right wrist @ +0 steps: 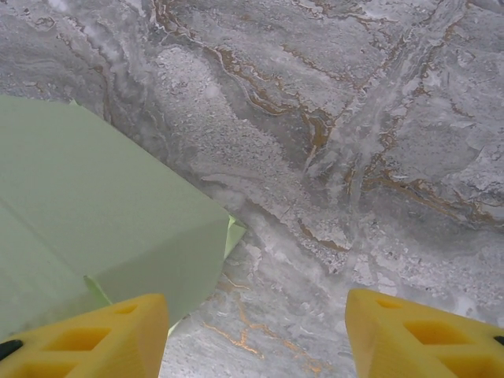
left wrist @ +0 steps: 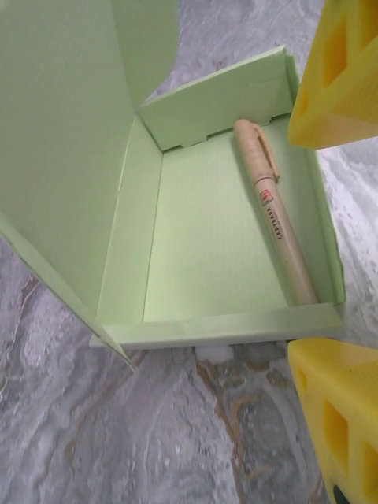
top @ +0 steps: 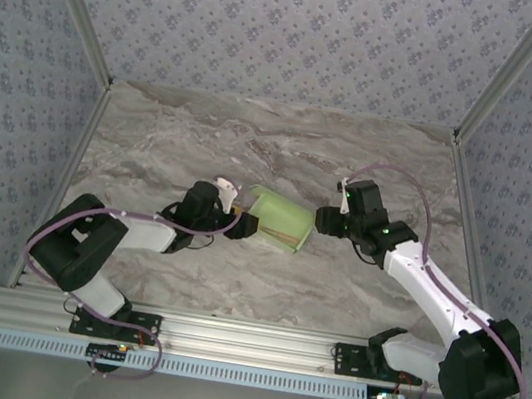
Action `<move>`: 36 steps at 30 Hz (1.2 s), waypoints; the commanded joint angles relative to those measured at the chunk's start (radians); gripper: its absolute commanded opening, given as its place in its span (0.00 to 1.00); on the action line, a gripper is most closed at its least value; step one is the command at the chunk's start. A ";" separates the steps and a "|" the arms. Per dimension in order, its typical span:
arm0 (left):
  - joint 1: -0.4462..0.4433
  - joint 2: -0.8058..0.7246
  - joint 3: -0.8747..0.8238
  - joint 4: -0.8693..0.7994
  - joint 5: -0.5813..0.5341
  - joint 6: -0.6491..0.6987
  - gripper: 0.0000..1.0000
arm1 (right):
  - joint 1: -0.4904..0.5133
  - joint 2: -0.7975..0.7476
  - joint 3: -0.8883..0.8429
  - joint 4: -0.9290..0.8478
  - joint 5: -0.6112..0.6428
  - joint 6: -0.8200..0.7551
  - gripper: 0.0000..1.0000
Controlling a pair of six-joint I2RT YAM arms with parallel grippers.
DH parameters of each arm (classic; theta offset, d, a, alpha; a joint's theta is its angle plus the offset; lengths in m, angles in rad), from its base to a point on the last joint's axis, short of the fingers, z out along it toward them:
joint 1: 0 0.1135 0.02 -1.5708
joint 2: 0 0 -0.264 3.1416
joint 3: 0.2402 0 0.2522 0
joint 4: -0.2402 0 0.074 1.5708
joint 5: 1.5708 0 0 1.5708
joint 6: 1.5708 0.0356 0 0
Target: Fold the paper box
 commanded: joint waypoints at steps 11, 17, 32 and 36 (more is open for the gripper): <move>-0.007 -0.274 -0.128 -0.091 -0.242 0.134 0.66 | -0.016 -0.153 -0.098 -0.008 0.035 -0.068 0.62; 0.014 -0.273 -0.109 -0.029 -0.231 0.341 0.67 | 0.036 -0.255 -0.240 0.197 -0.118 -0.124 0.61; 0.062 -0.084 0.024 0.040 -0.020 0.599 0.72 | 0.164 -0.089 -0.298 0.457 0.061 -0.258 0.62; 0.066 -0.046 0.069 0.037 -0.007 0.618 0.71 | 0.160 -0.067 -0.288 0.458 0.065 -0.265 0.61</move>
